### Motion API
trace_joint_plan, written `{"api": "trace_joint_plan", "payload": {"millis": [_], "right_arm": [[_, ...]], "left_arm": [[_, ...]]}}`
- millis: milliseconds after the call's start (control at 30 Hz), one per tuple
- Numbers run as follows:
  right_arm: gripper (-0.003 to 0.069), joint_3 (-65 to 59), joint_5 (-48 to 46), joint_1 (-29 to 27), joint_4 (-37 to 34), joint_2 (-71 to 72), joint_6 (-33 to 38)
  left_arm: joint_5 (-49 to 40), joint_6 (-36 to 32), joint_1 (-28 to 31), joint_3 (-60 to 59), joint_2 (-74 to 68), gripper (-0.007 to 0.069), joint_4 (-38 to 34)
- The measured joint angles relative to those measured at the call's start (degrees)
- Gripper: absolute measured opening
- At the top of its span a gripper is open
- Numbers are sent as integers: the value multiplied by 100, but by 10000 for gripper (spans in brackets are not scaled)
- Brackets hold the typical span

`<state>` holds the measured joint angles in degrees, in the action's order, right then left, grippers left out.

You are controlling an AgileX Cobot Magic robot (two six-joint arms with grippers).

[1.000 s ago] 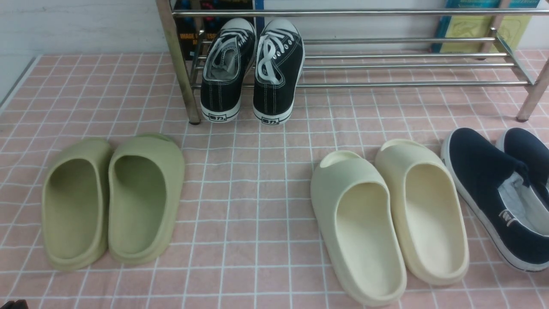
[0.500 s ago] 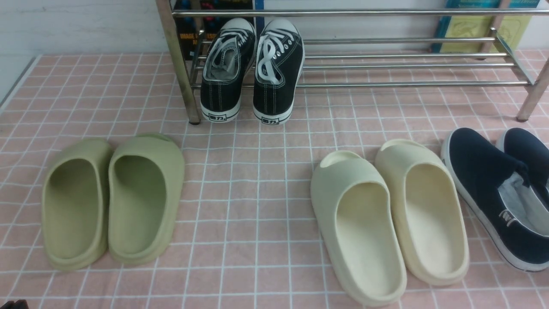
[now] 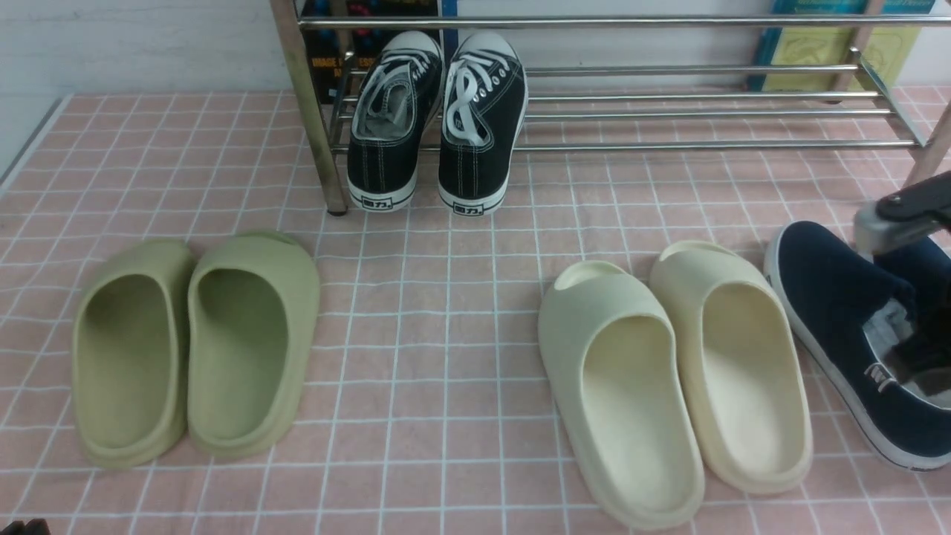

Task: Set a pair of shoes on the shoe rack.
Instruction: Use the right arm to grab the shoe closest to it, then use the right arm to put a shoe into the shoe rack

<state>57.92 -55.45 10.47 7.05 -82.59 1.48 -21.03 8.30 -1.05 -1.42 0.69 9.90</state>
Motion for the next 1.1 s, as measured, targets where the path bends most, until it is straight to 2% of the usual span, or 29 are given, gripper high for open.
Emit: {"api": "trace_joint_plan", "payload": {"millis": [167,267,400,433,467,567,833,1100], "right_arm": [[462,28,641,0,229,-879,-181],[461,28,806,2,229,-1200,-186],[318,28,917,2,229,-1549,-195],[212,32,938,2,245,-1590,-200],[139,47,933,2,250,-1590,-200],[21,166,796,7,216,-1579,-212],[20,1184,-369,7,10,-1180,-148],[20,2497,-874,7,-438,-1234,224]], "left_arm": [[0,0,0,0,0,97,5],[0,0,0,0,0,98,12],[0,0,0,0,0,106,47],[0,0,0,0,0,108,48],[0,0,0,0,0,108,53],[0,0,0,0,0,111,66],[0,0,0,0,0,122,88],[0,0,0,0,0,125,90]]}}
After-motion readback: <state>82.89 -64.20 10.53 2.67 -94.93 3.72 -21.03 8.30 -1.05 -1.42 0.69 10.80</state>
